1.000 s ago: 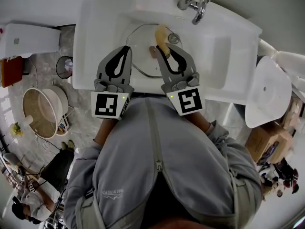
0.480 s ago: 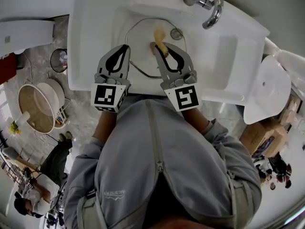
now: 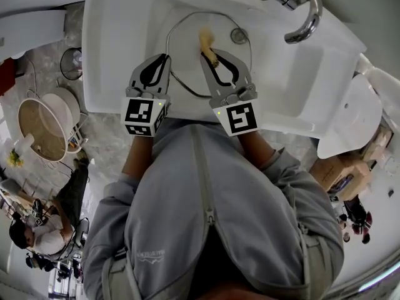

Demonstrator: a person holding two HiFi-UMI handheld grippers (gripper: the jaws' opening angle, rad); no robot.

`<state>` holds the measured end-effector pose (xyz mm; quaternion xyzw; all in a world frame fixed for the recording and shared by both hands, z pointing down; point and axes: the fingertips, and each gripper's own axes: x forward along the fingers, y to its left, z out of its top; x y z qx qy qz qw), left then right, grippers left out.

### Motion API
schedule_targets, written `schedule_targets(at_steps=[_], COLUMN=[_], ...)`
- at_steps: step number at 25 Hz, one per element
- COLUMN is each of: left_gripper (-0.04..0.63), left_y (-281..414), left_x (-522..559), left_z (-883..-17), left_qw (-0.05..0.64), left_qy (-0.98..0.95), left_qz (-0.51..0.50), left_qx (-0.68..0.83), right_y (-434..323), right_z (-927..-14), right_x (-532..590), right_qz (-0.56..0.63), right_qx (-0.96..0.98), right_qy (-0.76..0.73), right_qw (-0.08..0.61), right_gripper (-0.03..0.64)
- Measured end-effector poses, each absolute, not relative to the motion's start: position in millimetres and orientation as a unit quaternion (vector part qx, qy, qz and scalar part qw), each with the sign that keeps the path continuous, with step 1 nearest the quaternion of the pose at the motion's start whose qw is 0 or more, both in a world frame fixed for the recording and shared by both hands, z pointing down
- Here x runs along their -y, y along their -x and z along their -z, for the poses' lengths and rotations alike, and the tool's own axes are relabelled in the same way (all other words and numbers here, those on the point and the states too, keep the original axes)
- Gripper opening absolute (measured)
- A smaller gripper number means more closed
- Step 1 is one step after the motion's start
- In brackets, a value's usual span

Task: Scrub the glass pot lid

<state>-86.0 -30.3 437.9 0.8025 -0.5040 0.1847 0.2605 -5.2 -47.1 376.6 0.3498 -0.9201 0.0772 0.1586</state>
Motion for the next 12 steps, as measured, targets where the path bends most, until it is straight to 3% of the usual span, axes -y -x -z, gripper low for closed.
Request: schedule_targets(at_steps=[12], left_gripper=[0.020], left_y=[87.8], left_x=[17.4], left_z=[-479.6], left_qw=[0.331], left_qy=[-0.774], left_qz=[-0.238], left_qx=[0.485], right_y=[11.7], right_z=[-408.1], right_x=[51.6], right_qz=[-0.093], right_qx=[0.921], right_qy=[-0.328], right_qw=[0.188], right_gripper=[0.048])
